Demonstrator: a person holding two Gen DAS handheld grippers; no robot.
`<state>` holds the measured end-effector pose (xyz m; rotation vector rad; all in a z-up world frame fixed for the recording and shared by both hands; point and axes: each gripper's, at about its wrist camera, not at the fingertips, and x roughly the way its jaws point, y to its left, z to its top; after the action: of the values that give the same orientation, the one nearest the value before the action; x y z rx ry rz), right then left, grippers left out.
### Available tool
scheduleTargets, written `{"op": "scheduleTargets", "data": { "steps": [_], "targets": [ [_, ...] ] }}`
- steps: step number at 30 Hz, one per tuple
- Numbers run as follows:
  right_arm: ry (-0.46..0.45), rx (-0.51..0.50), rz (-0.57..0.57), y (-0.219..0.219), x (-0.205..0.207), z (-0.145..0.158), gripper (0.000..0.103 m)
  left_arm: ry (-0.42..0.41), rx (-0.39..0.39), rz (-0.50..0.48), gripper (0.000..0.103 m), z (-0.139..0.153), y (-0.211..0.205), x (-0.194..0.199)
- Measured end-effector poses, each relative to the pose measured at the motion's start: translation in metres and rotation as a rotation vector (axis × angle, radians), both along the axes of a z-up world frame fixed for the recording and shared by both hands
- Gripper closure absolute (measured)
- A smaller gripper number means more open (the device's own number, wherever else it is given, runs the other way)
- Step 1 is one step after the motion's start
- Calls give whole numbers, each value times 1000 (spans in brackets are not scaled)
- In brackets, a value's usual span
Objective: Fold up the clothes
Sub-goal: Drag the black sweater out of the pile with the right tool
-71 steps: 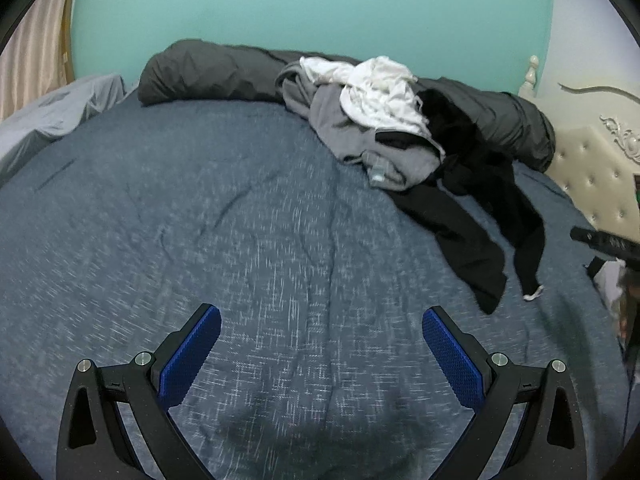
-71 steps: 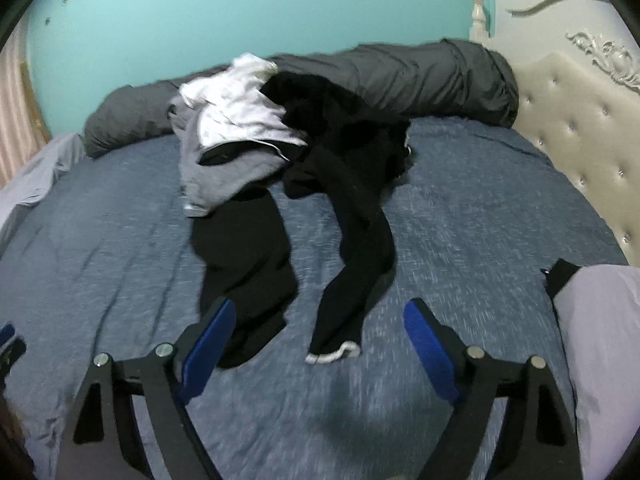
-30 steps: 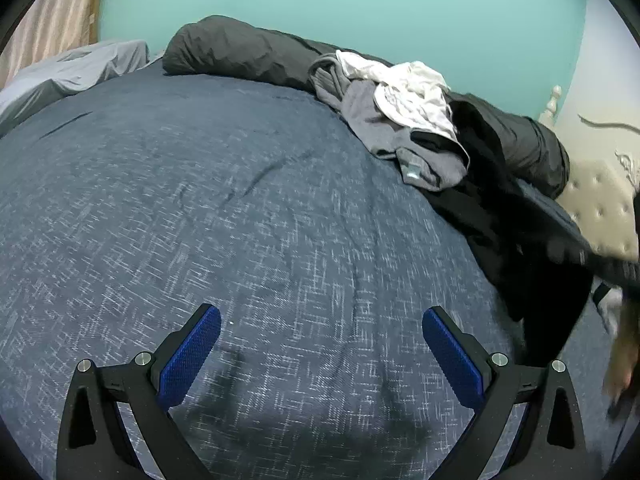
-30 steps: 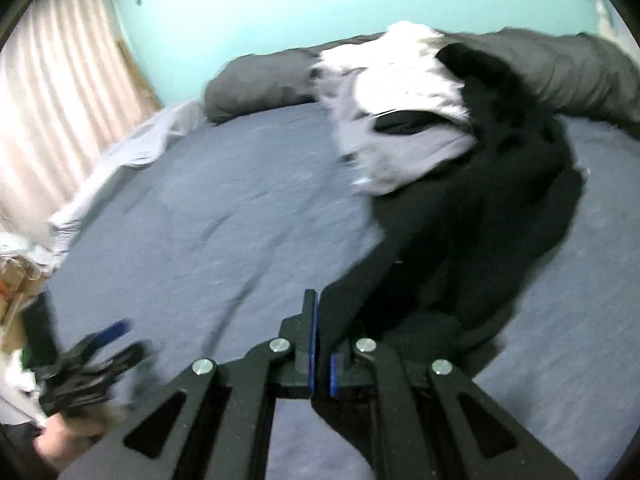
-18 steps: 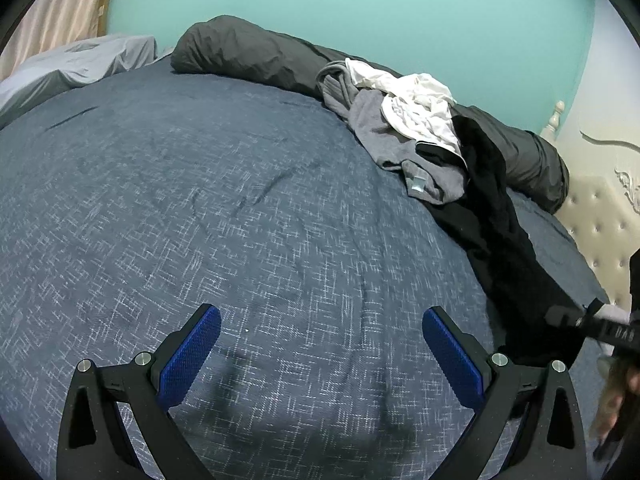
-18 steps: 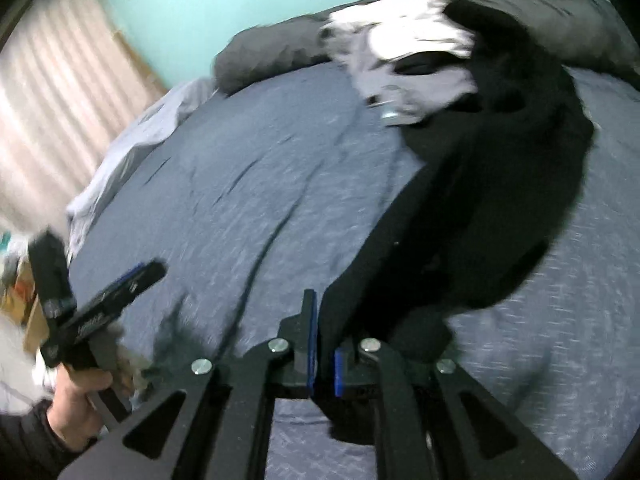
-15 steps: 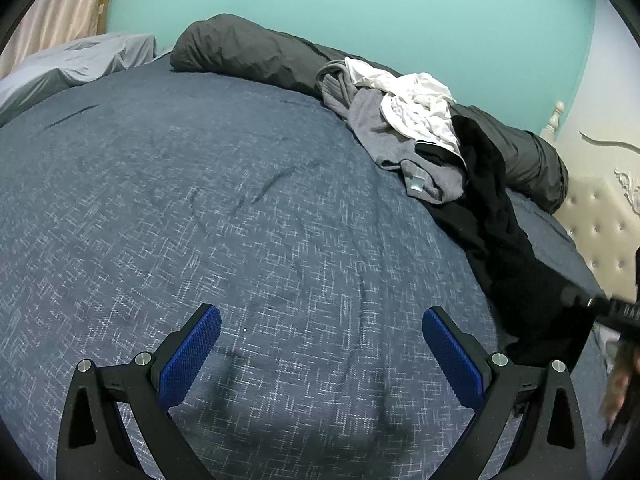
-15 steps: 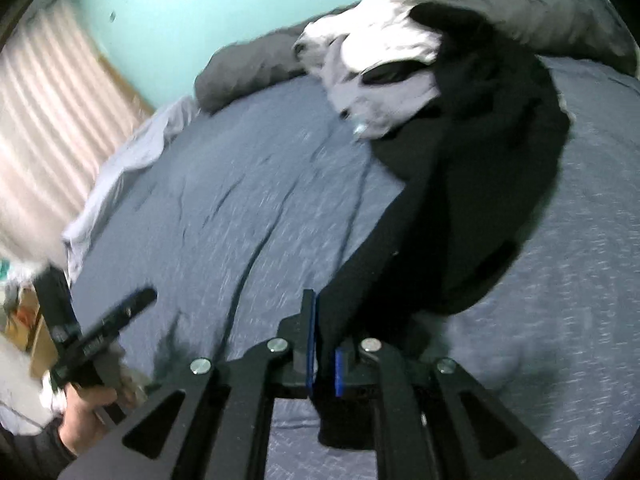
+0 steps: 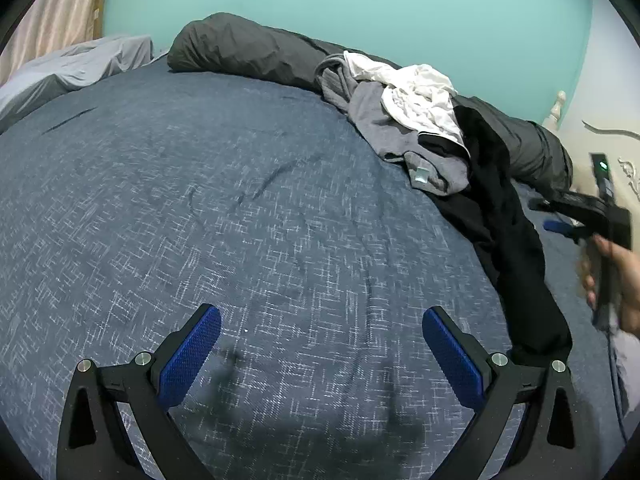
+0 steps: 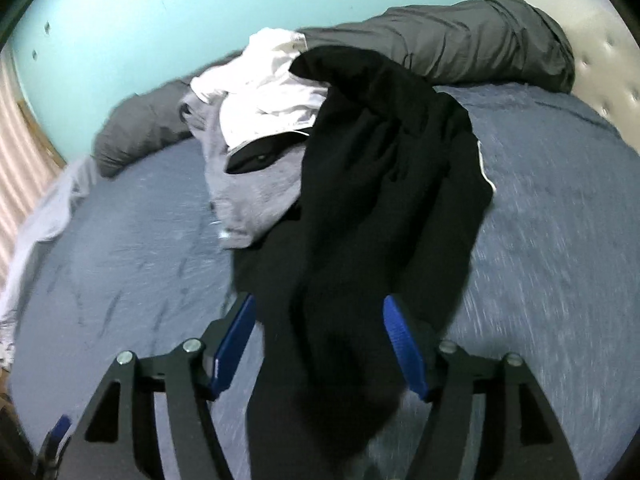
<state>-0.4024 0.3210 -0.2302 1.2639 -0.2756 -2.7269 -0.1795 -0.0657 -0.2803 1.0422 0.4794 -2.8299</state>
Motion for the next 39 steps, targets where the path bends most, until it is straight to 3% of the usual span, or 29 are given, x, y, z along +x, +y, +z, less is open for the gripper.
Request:
{"op": "scheduleTargets", "data": {
  "steps": [11,12,13,16,21,24,29,34,39],
  "targets": [
    [-57,247,-29,-33,-76,-46,36,-20,8,51,0,-1,-19,-4],
    [-69,259,-33,-31,-80,-50,43,-25,9,53,0,-2,-20,-4],
    [-81,270,-38,-29,-85,-54,66,-28,11,53,0,-3,-21,-4],
    [-81,258,-25,-25,-83,-55,94,-31,11,49,0,-5,-21,-5],
    [-4,199,55,-27,-62,-40,98,-28,13,40,0,-3,-17,-4],
    [64,124,147,-36,-37,-16,98,-13,8,33,0,0,-13,-3],
    [96,1,224,-34,24,14,98,16,-10,27,0,7,-10,1],
    [86,-64,343,-44,101,33,98,20,0,31,0,8,-11,4],
    [3,-131,424,-44,188,21,98,33,-1,27,0,10,-9,5]
  ]
}}
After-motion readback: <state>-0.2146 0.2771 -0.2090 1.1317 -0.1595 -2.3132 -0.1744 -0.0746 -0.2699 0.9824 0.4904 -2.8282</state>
